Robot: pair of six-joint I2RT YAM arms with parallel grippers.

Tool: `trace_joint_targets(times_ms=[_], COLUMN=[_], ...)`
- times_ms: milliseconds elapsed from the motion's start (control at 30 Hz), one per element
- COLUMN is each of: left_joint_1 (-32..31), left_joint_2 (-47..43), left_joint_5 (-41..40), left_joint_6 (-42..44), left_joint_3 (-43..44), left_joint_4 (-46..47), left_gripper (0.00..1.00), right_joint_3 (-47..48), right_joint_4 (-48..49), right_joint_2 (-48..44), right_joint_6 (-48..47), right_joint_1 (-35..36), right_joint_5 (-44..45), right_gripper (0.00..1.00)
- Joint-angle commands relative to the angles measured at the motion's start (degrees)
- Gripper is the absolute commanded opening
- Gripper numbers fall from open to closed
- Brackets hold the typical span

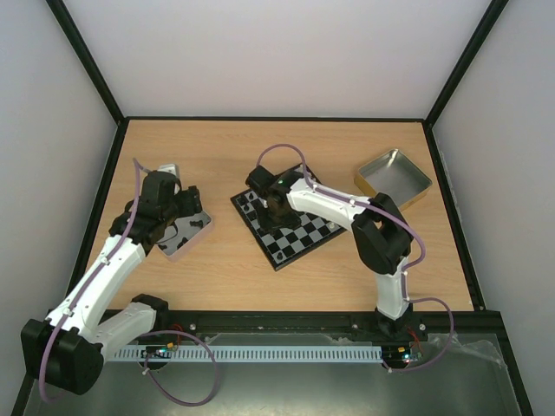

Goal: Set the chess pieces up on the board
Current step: Move the chess piece to the chessboard.

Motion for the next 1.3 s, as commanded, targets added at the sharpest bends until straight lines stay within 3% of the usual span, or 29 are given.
trace_joint_targets(times_ms=[0, 200, 433, 1267], left_joint_1=[-0.2, -0.3, -0.2, -0.3], left_joint_2=[0.2, 0.2, 0.2, 0.2], left_joint_5=[-0.5, -0.3, -0.3, -0.4], left_joint_6=[0.7, 0.7, 0.7, 0.6], left_joint_3=[-0.7, -0.7, -0.7, -0.8], left_joint_4=[0.6, 0.6, 0.5, 0.6], left_gripper=[0.83, 0.83, 0.83, 0.83], right_joint_3=[-0.7, -1.1, -1.1, -0.7], right_joint_4=[1.1, 1.6, 2.2, 7.2], right_joint_2=[-0.4, 0.1, -0.2, 0.3], right_joint_6=[0.4, 0.9, 1.3, 2.4], right_joint_1=[1.2, 1.8, 2.0, 2.3], right_joint_5=[3.4, 5.8, 6.6, 1.5], right_gripper=[0.33, 0.2, 0.11, 0.11])
